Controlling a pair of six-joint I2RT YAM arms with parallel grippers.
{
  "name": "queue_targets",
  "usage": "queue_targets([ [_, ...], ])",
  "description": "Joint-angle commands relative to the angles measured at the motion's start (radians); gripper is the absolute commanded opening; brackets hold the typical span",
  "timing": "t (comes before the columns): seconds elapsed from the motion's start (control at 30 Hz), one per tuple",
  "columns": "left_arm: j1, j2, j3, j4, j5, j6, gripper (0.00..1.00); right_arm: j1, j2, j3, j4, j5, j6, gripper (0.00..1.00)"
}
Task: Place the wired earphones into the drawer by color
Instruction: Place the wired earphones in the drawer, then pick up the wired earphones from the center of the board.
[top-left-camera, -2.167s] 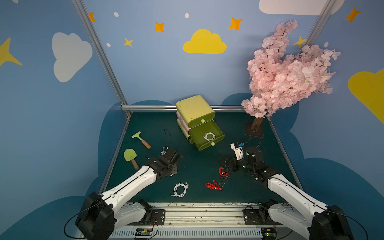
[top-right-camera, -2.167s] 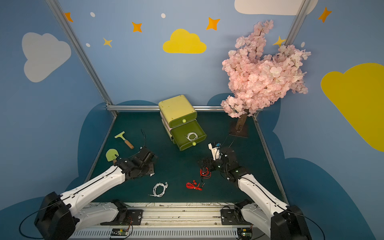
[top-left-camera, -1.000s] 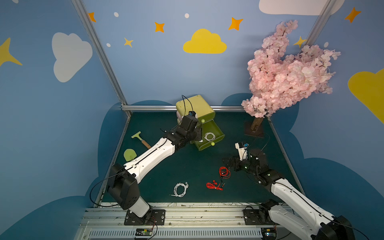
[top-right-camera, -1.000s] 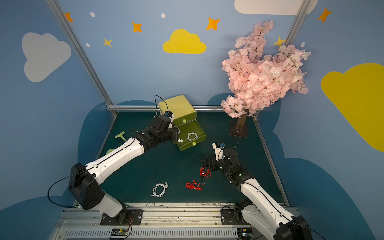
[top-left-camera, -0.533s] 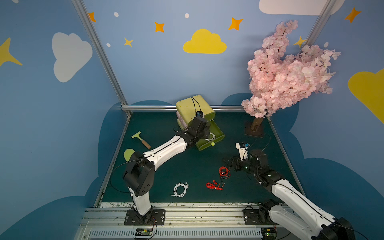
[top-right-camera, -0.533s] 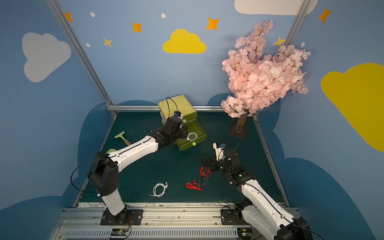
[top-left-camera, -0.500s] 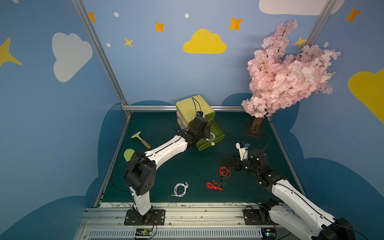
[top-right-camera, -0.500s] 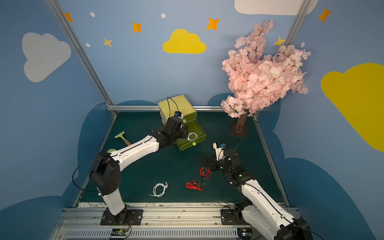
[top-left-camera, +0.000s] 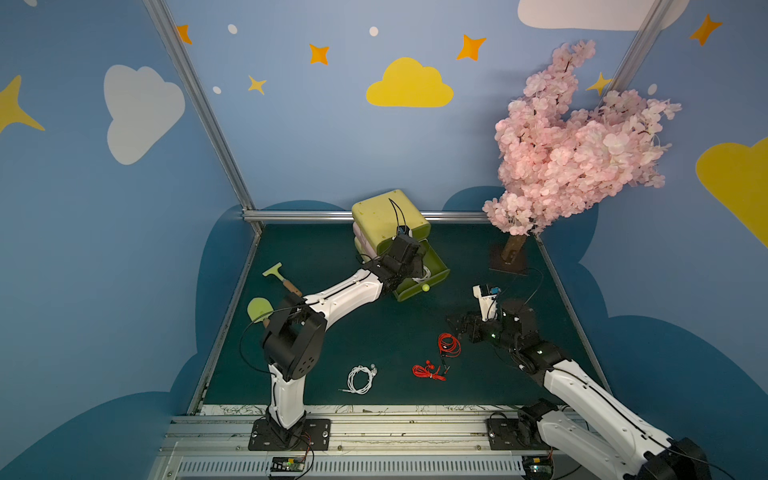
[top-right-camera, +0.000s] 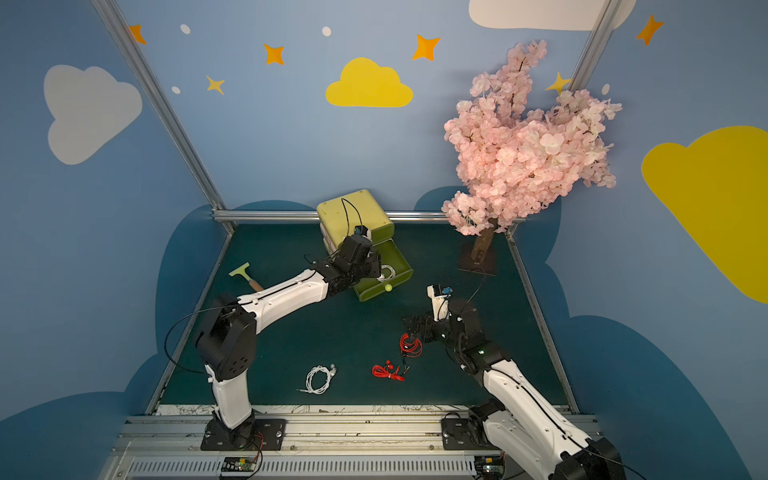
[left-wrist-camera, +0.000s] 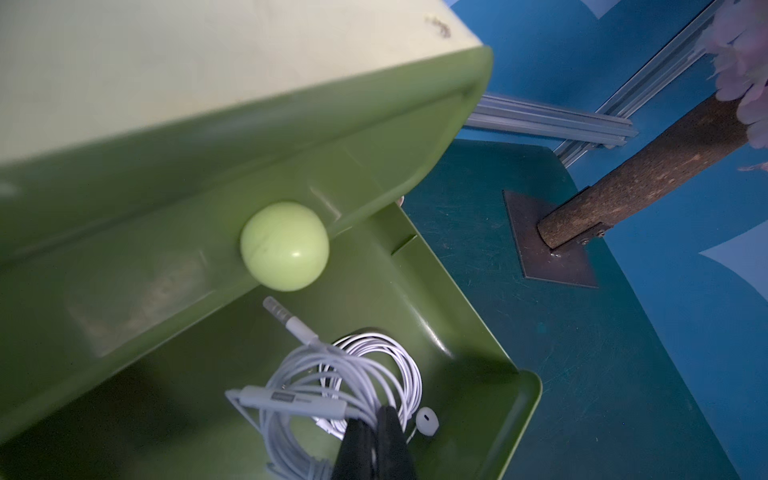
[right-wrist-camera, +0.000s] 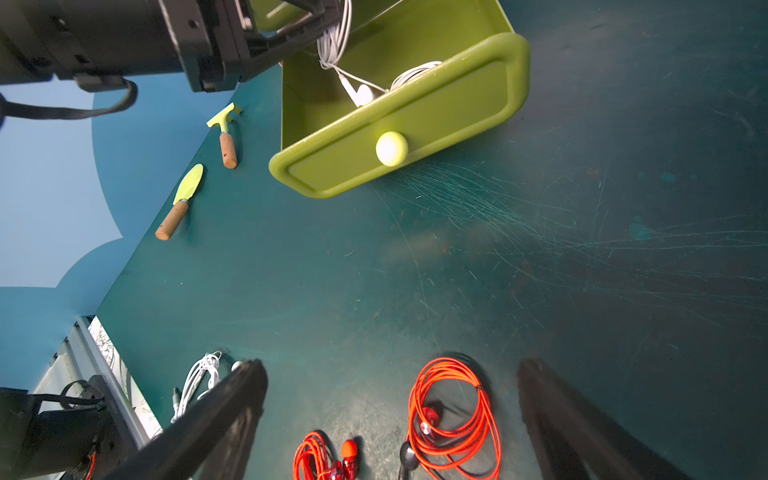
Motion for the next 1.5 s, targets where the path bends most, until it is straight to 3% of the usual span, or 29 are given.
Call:
queue_targets([
  [0.0,-0.001,0.019,0.024,0.007,0.004,-0.009,0.05,0.001,-0.02,-0.01,-0.012,0.006,0.004,0.98],
  [0.3,0.002,0.019,0.023,-0.014,0.043,-0.016,0.24,0.001,-0.022,-0.01,-0.014,0.003,0.003,0.99],
  [0.53,0.0,-0.033,0.008,-0.041,0.069,-0.02,0.45,0.0,-0.019,-0.008,-0.01,-0.01,0.002,0.98],
  [0.8,-0.005,-0.178,-0.068,-0.091,0.102,-0.024,0.71,0.003,-0.023,-0.006,-0.002,-0.069,-0.016,0.98],
  [0.87,-0.005,-0.238,-0.12,-0.085,0.112,-0.027,0.84,0.004,-0.01,-0.005,0.012,-0.109,-0.022,0.98],
  [0.97,-0.006,-0.319,-0.188,-0.112,0.11,-0.023,0.95,0.012,0.023,0.01,0.015,-0.164,-0.031,0.98],
  [1.1,0.0,-0.43,-0.299,-0.145,0.067,-0.018,1.0,0.058,0.07,0.051,-0.007,-0.196,-0.029,0.98],
  [1.47,0.093,-0.742,-0.619,-0.23,0.002,-0.05,1.0,0.277,0.229,0.137,-0.01,-0.161,-0.027,0.98],
])
